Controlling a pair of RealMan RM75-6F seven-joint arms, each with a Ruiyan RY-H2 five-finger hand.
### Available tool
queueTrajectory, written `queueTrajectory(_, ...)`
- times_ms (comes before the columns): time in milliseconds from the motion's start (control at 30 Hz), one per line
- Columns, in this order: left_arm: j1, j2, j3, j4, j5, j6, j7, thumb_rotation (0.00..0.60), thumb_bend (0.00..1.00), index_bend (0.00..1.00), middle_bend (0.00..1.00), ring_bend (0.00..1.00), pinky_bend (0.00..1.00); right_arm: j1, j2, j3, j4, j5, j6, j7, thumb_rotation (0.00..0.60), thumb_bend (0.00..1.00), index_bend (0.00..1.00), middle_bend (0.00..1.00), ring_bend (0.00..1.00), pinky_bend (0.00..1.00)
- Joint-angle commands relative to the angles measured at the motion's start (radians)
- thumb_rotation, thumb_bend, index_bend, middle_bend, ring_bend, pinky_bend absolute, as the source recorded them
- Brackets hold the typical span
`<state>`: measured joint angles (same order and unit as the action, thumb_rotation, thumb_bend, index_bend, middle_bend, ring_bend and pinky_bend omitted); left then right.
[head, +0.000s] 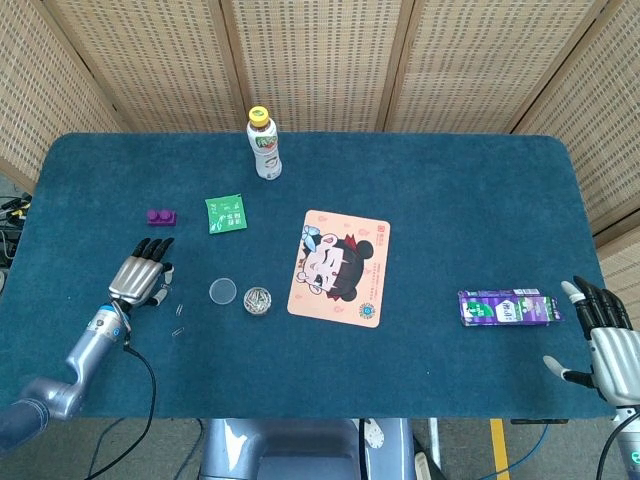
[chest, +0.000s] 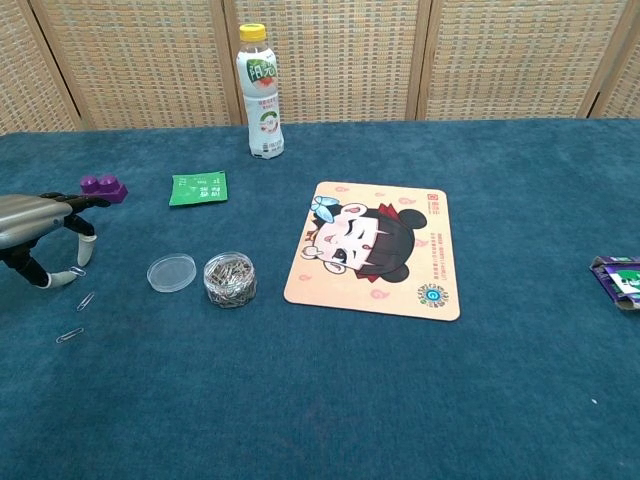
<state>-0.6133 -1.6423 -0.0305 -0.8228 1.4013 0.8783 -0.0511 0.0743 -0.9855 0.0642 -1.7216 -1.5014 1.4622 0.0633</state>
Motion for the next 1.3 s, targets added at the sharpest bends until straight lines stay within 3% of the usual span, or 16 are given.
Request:
queueTrajectory(33,-0.004,-0.006,-0.002,0.003,-0.002,-0.006,0.010,0.600,0.36,0.53,0.00,0.00,0.00,0.000,0.000,0.000,0.000,0.000,0.000,-0.001,0.600,0.00,0.01,0.00,0.00,0.00)
queueTrajectory(267,-0.009,-0.015,-0.006,-0.005,-0.008,-0.017,0.037,0.600,0.38,0.55,0.00,0.00,0.00,-0.001,0.000,0.000,0.000,0.001,0.000,0.000,0.600,0.00,0.01,0.00,0.00,0.00)
queueTrajectory(600,-0.006,-0.005,-0.010,-0.028,-0.023,-0.026,0.070,0.600,0.42,0.70,0.00,0.00,0.00,-0.003,0.003,0.000,0.001,-0.002,0.005,0.010,0.600,0.00,0.01,0.00,0.00,0.00)
queueTrajectory(900,-0.006,0.009,-0.018,-0.053,-0.022,-0.011,0.072,0.600,0.43,0.71,0.00,0.00,0.00,-0.003,0.004,0.000,0.001,-0.001,0.007,0.012,0.600,0.00,0.01,0.00,0.00,0.00)
queueTrajectory(1100,-0.017,0.117,-0.061,-0.235,0.023,0.105,0.045,0.600,0.43,0.73,0.00,0.00,0.00,-0.004,0.006,0.001,0.000,-0.001,0.008,0.020,0.600,0.00,0.01,0.00,0.00,0.00)
queueTrajectory(1300,-0.043,0.194,-0.096,-0.420,0.025,0.126,0.116,0.600,0.43,0.73,0.00,0.00,0.00,-0.005,0.008,0.001,-0.001,-0.003,0.010,0.024,0.600,0.00,0.01,0.00,0.00,0.00)
